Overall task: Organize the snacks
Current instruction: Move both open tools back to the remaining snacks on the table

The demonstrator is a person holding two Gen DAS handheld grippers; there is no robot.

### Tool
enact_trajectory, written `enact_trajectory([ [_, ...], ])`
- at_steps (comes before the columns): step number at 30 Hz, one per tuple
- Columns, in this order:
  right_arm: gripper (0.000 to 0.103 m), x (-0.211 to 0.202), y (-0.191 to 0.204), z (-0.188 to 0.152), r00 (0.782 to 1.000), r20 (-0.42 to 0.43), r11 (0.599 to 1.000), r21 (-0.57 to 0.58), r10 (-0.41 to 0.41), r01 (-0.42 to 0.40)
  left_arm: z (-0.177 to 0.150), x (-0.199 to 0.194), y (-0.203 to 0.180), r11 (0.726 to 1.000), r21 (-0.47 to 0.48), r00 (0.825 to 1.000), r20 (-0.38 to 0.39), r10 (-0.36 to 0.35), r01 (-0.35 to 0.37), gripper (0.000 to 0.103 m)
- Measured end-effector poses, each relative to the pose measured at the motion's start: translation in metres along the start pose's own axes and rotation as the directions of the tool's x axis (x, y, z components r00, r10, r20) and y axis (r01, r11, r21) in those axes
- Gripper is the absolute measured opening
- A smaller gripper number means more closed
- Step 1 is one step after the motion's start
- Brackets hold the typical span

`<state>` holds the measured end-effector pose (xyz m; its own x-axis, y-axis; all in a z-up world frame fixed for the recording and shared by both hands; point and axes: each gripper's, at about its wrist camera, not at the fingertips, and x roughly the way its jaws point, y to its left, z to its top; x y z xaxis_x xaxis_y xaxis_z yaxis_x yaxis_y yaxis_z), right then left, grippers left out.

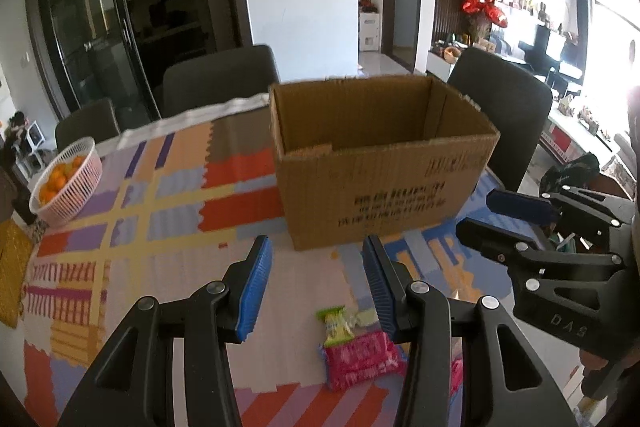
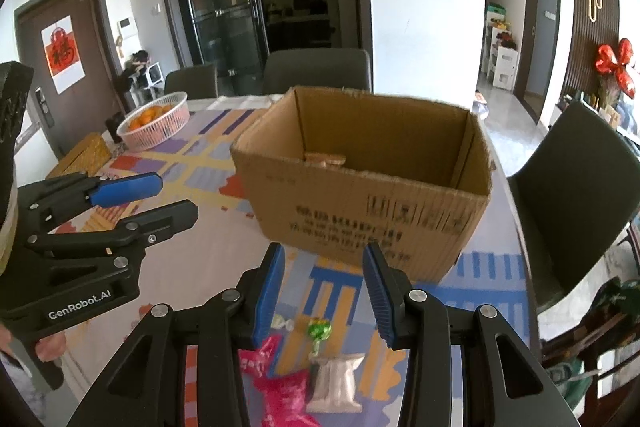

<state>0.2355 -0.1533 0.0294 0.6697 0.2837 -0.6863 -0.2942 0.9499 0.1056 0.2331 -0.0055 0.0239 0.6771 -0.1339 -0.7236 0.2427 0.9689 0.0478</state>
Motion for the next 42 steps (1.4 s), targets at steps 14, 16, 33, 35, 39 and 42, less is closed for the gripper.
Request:
enact_trajectory([
  [14, 0.042, 0.036, 0.009, -0.042, 0.992, -0.126, 1.0, 0.0, -0.007, 0.007, -0.054, 0.033, 0.007, 0.999, -0.039, 0.991, -0.134, -0.026, 0.021, 0.046],
  [16, 0.042, 0.042, 0.009, -0.048, 0.989, -0.147, 1.0, 0.004, -0.007, 0.008, -0.059, 0.039, 0.007, 0.999, -0.043, 0.988, -0.151, -0.033, 0.026, 0.046],
  [33, 0.042, 0.081, 0.002, -0.072, 0.969, -0.248, 0.999, 0.037, 0.004, 0.005, -0.076, 0.094, 0.007, 0.987, -0.116, 0.959, -0.249, -0.134, 0.107, 0.041],
  [35, 0.042, 0.084, 0.001, -0.072, 0.967, -0.253, 0.999, 0.041, 0.005, 0.006, -0.076, 0.099, 0.007, 0.986, -0.127, 0.958, -0.252, -0.139, 0.11, 0.039],
  [39, 0.042, 0.092, 0.0, -0.072, 0.964, -0.265, 0.999, 0.052, 0.017, -0.003, -0.073, 0.106, 0.007, 0.985, -0.134, 0.956, -0.258, -0.141, 0.109, 0.036],
  [42, 0.042, 0.098, 0.001, -0.073, 0.961, -0.274, 0.998, 0.056, 0.023, -0.008, -0.072, 0.112, 0.006, 0.986, -0.133, 0.954, -0.265, -0.137, 0.105, 0.033],
])
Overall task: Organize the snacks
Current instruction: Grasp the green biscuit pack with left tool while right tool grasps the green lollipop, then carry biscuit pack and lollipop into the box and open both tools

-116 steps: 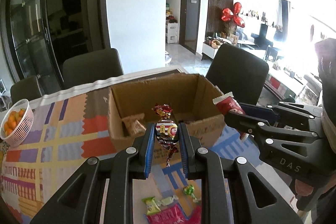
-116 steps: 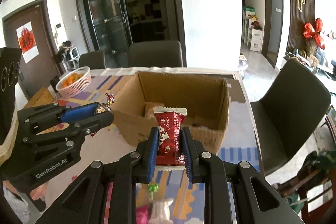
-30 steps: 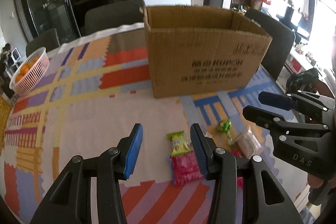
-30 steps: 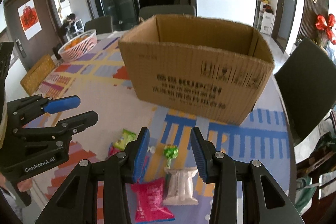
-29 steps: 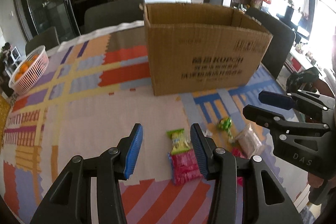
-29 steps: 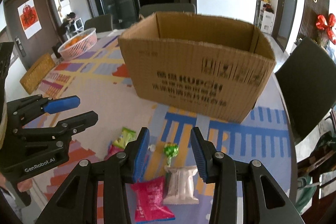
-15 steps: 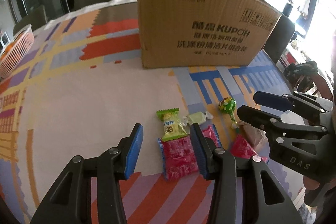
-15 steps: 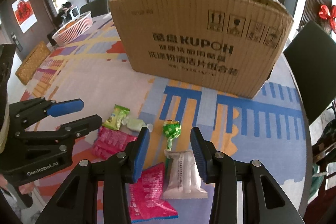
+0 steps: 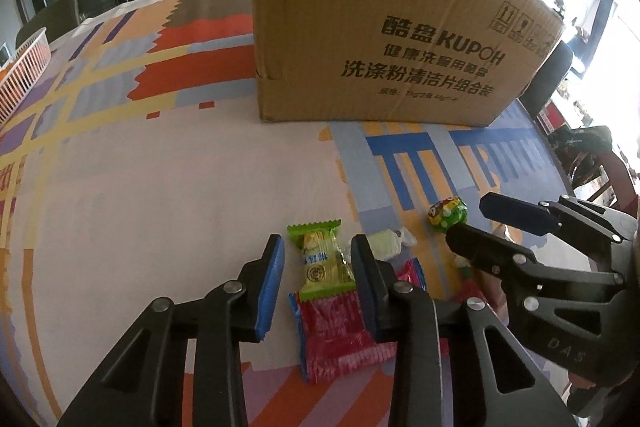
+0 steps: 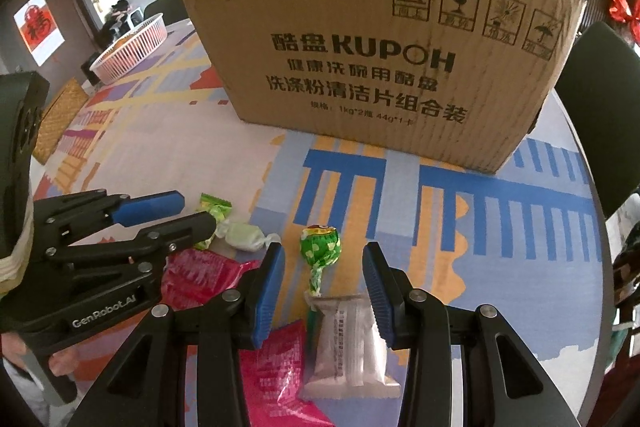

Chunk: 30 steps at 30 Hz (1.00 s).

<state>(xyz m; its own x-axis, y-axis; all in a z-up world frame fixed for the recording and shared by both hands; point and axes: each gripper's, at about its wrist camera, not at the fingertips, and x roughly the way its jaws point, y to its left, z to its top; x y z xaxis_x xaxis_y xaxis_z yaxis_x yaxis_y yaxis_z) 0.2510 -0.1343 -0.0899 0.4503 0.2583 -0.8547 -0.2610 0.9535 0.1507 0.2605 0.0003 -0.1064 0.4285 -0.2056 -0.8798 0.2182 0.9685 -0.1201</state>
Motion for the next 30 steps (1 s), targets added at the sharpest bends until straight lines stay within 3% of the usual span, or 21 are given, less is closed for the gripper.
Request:
enact_trajectory([
  [12, 0.039, 0.015, 0.002, 0.006, 1.0, -0.014, 1.0, -0.005, 0.003, -0.003, -0.001, 0.013, -0.001, 0.997, 0.035, 0.998, -0.013, 0.066, -0.065, 0.027],
  [18, 0.027, 0.024, 0.006, 0.006, 0.999, -0.033, 1.0, -0.011, 0.0, -0.001, -0.001, 0.013, 0.001, 0.997, 0.028, 0.998, -0.008, 0.069, -0.069, 0.022],
  [21, 0.026, 0.027, 0.007, 0.005, 0.999, -0.034, 1.0, -0.018, -0.003, 0.003, 0.0, 0.012, 0.001, 0.998, 0.022, 0.998, -0.008, 0.067, -0.067, 0.021],
  [30, 0.026, 0.01, 0.006, 0.011, 1.0, 0.019, 1.0, -0.006, -0.009, 0.009, 0.005, -0.019, -0.001, 0.998, 0.006, 0.996, 0.067, 0.059, -0.059, 0.021],
])
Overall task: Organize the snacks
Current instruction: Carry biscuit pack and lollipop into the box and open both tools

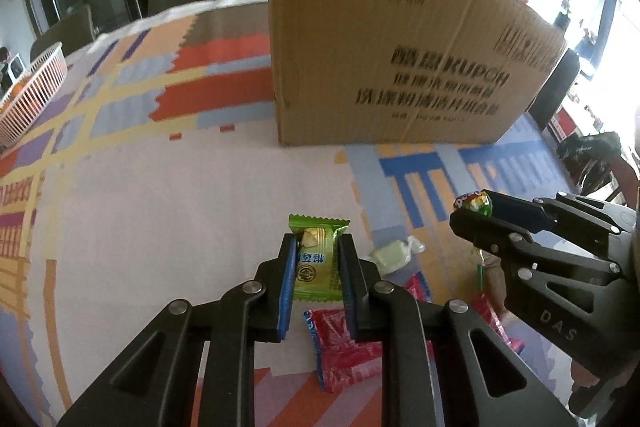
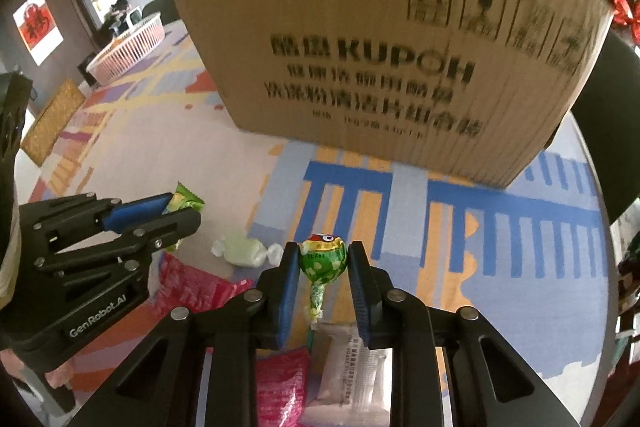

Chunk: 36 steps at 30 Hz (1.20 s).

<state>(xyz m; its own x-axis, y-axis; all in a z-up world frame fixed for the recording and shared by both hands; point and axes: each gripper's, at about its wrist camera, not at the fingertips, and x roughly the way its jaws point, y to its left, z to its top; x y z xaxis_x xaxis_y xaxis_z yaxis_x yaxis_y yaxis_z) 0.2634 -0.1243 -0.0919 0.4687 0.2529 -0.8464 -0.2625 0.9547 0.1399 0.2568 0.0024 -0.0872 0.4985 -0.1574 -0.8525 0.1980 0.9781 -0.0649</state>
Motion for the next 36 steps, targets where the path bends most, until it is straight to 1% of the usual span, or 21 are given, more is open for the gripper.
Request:
enact_trajectory([
  [9, 0.026, -0.041, -0.005, 0.017, 0.993, 0.113, 1.0, 0.007, -0.022, 0.021, 0.016, -0.045, -0.008, 1.0, 0.002, 0.994, 0.104, -0.026, 0.026, 0.021],
  [18, 0.026, -0.086, -0.004, 0.024, 0.978, 0.207, 1.0, 0.009, -0.016, 0.015, 0.033, -0.087, -0.021, 0.999, 0.032, 0.978, 0.202, -0.045, 0.04, 0.021],
  [27, 0.026, -0.123, -0.002, 0.035, 0.955, 0.295, 1.0, 0.006, -0.022, 0.021, 0.054, -0.115, -0.028, 0.998, 0.048, 0.958, 0.282, -0.053, 0.042, 0.021],
  [36, 0.026, -0.15, -0.005, 0.056, 0.93, 0.366, 0.999, 0.0, -0.033, 0.036, 0.081, -0.129, -0.032, 0.997, 0.056, 0.942, 0.329, -0.06, 0.044, 0.021],
])
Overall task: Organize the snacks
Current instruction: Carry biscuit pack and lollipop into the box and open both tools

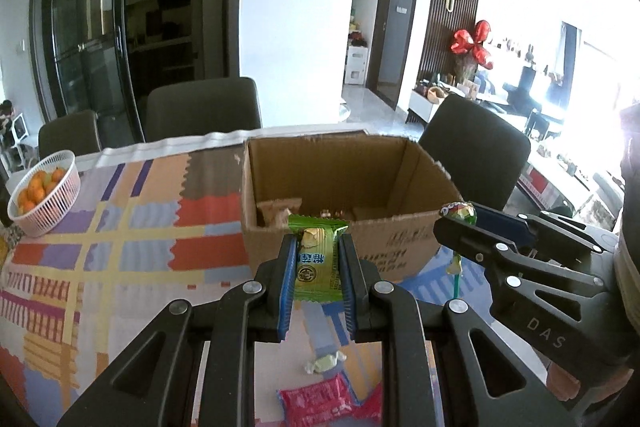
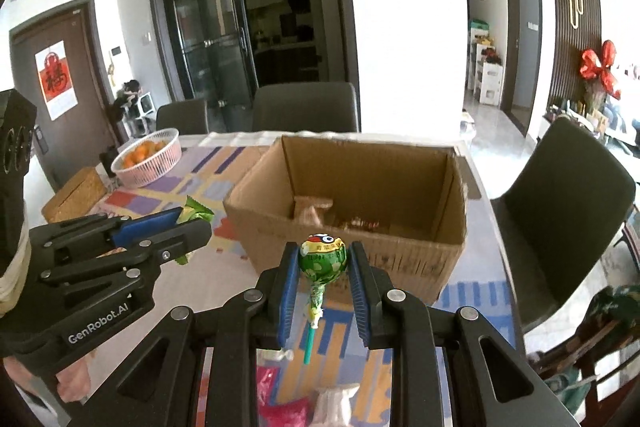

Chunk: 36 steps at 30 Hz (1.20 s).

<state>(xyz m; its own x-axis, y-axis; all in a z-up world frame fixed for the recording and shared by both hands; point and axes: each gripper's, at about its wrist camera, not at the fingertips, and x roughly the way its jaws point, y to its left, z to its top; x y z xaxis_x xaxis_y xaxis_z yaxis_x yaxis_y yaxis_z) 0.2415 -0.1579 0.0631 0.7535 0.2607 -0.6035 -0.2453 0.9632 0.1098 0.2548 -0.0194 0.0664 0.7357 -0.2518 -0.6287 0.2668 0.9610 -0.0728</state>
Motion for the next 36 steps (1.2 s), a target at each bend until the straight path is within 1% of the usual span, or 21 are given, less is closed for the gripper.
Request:
enact_trajectory([
  [7, 0.026, 0.001, -0.003, 0.028, 1.0, 0.029, 1.0, -0.01, -0.002, 0.003, 0.026, 0.006, 0.003, 1.0, 0.004, 1.0, 0.013, -0.01, 0.01, 0.021],
  [11, 0.026, 0.009, -0.008, 0.045, 1.0, 0.024, 1.0, -0.003, 0.01, -0.01, 0.041, 0.013, 0.005, 1.0, 0.012, 1.0, 0.014, -0.008, 0.008, 0.021],
  [17, 0.026, 0.026, -0.021, 0.066, 1.0, 0.0, 1.0, 0.016, 0.025, -0.025, 0.061, 0.031, 0.005, 1.0, 0.018, 1.0, -0.003, -0.015, 0.015, 0.021],
  [22, 0.026, 0.041, -0.028, 0.078, 1.0, -0.009, 1.0, 0.009, -0.004, 0.004, 0.071, 0.056, 0.008, 1.0, 0.009, 0.999, -0.033, -0.018, 0.018, 0.021],
  [27, 0.026, 0.058, -0.037, 0.082, 0.999, -0.032, 1.0, 0.012, -0.025, 0.025, 0.074, 0.077, 0.007, 1.0, 0.013, 0.998, -0.069, -0.008, 0.009, 0.021],
  [34, 0.026, 0.082, -0.051, 0.075, 0.996, -0.084, 0.999, 0.022, -0.04, 0.042, 0.072, 0.098, 0.004, 1.0, 0.02, 0.994, -0.105, 0.009, -0.007, 0.022],
  [36, 0.026, 0.086, -0.053, 0.072, 0.995, -0.095, 0.999, 0.027, -0.042, 0.045, 0.072, 0.101, 0.005, 1.0, 0.015, 0.994, -0.113, 0.014, -0.013, 0.027],
])
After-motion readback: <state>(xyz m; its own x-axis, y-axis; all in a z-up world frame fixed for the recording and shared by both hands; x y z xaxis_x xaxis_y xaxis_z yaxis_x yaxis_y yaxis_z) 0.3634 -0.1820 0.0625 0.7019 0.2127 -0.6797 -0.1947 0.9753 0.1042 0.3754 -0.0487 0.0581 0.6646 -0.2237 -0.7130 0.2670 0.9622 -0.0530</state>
